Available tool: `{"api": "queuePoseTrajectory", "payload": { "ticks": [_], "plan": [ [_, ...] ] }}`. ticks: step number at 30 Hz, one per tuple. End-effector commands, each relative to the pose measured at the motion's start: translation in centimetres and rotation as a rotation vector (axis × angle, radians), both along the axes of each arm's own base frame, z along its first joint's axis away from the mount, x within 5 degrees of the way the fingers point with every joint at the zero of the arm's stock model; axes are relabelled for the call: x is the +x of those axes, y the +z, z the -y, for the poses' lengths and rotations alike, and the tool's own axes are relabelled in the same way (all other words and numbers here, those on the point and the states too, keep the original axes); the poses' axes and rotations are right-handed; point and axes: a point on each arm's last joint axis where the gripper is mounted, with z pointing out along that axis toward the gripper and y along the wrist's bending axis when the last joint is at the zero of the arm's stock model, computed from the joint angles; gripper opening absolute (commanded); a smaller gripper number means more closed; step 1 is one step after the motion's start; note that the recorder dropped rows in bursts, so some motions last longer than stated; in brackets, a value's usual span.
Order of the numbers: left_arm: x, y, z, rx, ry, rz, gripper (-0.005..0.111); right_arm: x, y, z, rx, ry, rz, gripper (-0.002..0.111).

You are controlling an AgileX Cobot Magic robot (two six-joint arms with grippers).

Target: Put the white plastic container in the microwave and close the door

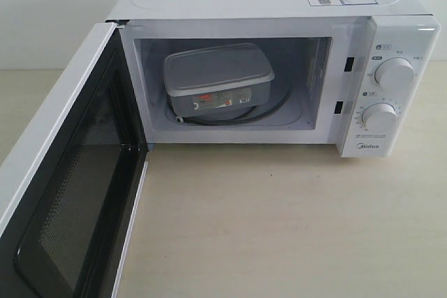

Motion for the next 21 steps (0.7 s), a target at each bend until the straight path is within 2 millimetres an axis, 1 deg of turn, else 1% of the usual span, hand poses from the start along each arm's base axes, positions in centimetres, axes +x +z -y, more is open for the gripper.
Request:
{"api": "queuePoseTrajectory", "payload": {
  "ticks": [1, 2, 5, 12, 15, 19, 21],
  "plan": [
    [-2.7, 4.7, 0.2, -0.017, -0.027, 0.027, 0.004, 0.0, 0.1, 0.0, -0.006, -0.001, 0.008, 0.0],
    [-3.2, 5.3, 0.2, -0.014, -0.032, 0.019, 0.004, 0.0, 0.1, 0.0, -0.006, -0.001, 0.008, 0.0],
    [-3.8, 6.4, 0.2, -0.015, -0.031, 0.063, 0.004, 0.0, 0.1, 0.0, -0.006, -0.001, 0.008, 0.0],
    [-3.9, 8.0, 0.0, -0.029, -0.013, 0.229, 0.004, 0.0, 0.1, 0.0, -0.006, -0.001, 0.008, 0.0],
    [-4.1, 9.0, 0.0, -0.064, -0.011, 0.344, 0.004, 0.0, 0.1, 0.0, -0.006, -0.001, 0.008, 0.0],
    [-4.9, 11.1, -0.3, -0.121, 0.004, 0.569, 0.004, 0.0, 0.1, 0.0, -0.006, -0.001, 0.008, 0.0],
    [-4.5, 12.1, -0.4, -0.127, 0.01, 0.591, 0.004, 0.0, 0.1, 0.0, -0.006, -0.001, 0.008, 0.0]
  ]
}}
